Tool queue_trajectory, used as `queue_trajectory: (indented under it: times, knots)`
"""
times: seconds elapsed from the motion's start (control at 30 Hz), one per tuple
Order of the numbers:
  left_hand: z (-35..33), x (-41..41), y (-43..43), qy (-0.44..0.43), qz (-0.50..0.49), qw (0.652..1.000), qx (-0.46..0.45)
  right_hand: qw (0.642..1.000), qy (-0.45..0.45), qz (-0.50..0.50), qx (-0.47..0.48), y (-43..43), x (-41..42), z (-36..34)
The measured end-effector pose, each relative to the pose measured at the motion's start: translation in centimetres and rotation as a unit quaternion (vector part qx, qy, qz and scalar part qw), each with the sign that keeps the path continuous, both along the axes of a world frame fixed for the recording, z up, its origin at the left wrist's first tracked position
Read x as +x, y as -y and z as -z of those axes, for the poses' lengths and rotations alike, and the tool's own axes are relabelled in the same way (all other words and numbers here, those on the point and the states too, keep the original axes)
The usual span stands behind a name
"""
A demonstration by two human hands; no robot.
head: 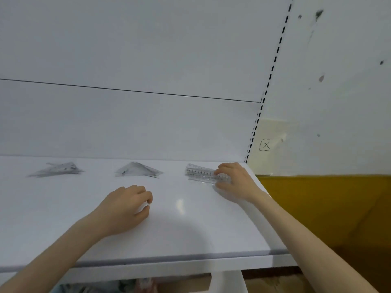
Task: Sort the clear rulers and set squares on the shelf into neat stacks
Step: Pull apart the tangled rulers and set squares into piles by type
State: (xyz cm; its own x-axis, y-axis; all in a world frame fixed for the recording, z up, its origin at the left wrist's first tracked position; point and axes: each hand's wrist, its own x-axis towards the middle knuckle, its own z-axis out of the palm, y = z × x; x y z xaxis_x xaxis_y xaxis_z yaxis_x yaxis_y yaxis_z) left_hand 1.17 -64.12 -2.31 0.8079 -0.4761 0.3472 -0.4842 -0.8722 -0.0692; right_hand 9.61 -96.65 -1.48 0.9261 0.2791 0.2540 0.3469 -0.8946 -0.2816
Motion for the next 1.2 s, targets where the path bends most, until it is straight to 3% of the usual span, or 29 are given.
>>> queue_trajectory:
  times: [0.3,0.53,0.87,1.2]
  knots:
    - [-1.9,-6.3,-10.8,-0.047,-0.163,0.986,0.006,0.983,0.049,-0.131,-0.114,-14.4,-5.1,-4.4]
    - [-2.0,-13.2,-22.7,-0.040,-0.220,0.975,-0.007,0.968,0.065,-0.219,-0.102,-28.6,-10.0,-4.2]
    - [-1.9,-18.8,-38.1,-0.073,-0.250,0.965,-0.036,0.969,0.023,-0.229,-0.087,-45.9,-15.1,-2.6]
    - [-1.5,-16.4,-49.0,-0.050,-0.280,0.955,-0.088,0.969,-0.005,-0.240,-0.060,-57.9,-11.1,-2.4]
